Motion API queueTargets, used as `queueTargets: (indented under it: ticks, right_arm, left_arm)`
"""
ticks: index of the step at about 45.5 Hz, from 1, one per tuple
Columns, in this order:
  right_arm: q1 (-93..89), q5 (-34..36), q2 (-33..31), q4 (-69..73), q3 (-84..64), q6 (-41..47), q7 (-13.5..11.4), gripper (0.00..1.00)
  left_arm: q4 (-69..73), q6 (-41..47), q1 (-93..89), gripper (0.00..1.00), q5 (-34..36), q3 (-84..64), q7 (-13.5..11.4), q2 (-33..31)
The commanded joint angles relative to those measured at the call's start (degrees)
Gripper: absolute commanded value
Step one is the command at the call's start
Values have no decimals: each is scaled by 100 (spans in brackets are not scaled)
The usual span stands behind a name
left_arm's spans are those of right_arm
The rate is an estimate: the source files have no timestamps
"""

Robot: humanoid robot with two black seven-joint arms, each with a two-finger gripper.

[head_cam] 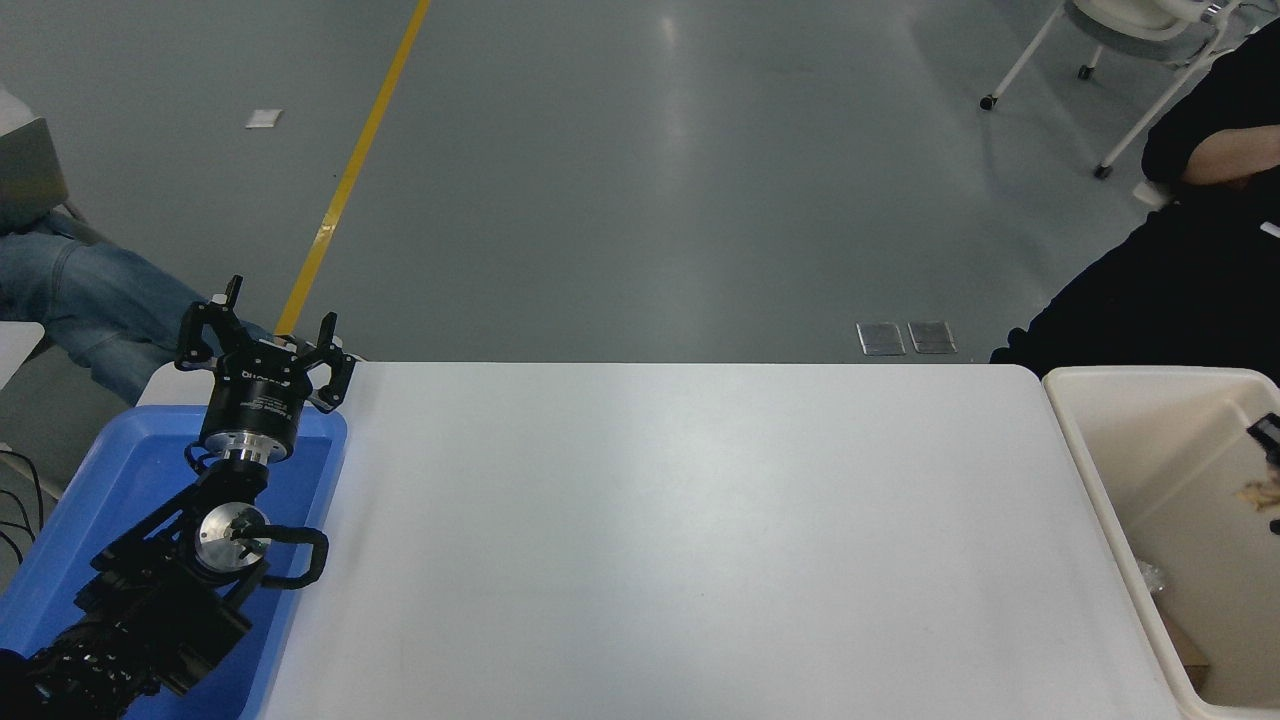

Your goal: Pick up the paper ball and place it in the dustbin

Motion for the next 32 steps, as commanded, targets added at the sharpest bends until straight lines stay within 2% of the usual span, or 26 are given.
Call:
queueTargets:
  ticks: [1,15,27,30,32]
  right_arm:
    - [-215,43,119,1,160,-119,4,100]
    - [532,35,14,1,99,-75,4,100]
    - [2025,-18,5,378,-76,161,30,100]
    - [2561,-53,75,633,-348,311,21,100]
    - [2931,-45,407,783,-779,373,21,100]
  left_arm:
    - [0,0,-9,99,-1,0,-4,0]
    - [0,0,0,99,-1,0,5,0]
    - [0,0,0,99,-1,0,-4,0]
    - [0,0,0,99,-1,0,5,0]
    - [0,0,-9,99,-1,0,5,0]
